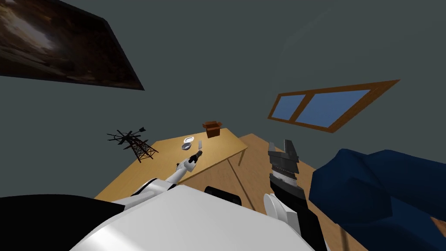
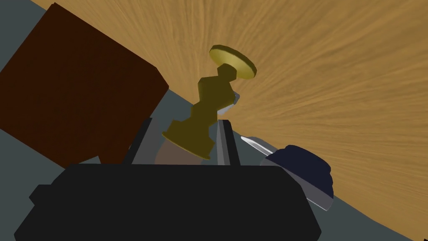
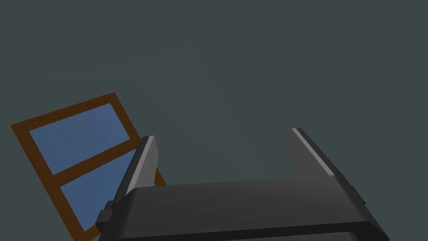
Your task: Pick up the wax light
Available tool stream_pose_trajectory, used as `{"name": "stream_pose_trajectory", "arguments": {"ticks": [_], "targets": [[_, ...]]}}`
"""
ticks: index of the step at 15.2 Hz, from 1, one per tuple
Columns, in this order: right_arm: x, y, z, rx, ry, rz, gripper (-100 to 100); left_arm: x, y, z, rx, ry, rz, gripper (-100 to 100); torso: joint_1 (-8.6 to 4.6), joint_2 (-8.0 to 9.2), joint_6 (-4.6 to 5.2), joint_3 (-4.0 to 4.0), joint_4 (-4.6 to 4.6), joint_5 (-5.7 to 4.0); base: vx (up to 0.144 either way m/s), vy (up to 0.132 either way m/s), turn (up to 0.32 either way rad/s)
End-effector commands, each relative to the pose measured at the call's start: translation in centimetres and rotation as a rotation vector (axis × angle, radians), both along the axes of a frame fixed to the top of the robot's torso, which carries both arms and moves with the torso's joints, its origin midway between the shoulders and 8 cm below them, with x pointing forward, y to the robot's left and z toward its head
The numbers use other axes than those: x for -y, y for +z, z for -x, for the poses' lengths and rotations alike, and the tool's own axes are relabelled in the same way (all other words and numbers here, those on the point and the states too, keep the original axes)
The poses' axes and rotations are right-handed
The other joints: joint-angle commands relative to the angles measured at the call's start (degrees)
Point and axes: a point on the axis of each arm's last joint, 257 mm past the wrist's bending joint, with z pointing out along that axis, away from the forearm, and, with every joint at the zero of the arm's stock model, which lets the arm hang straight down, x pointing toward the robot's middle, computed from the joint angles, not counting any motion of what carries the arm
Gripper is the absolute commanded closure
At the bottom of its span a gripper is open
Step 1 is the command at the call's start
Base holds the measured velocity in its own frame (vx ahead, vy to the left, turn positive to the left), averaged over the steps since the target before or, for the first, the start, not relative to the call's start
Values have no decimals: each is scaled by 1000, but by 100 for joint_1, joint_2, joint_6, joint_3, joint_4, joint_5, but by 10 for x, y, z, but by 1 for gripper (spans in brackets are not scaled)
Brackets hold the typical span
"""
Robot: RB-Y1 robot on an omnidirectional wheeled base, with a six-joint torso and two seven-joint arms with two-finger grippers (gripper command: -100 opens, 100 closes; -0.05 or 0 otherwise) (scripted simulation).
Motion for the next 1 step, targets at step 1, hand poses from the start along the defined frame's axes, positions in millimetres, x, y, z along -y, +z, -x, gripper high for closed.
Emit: {"name": "stream_pose_trajectory", "arguments": {"ticks": [1], "targets": [[0,0,0,0,0,0,0,0,0,0,0,0,0,100,0,0,0,0,0,0,-8,-3,47]]}}
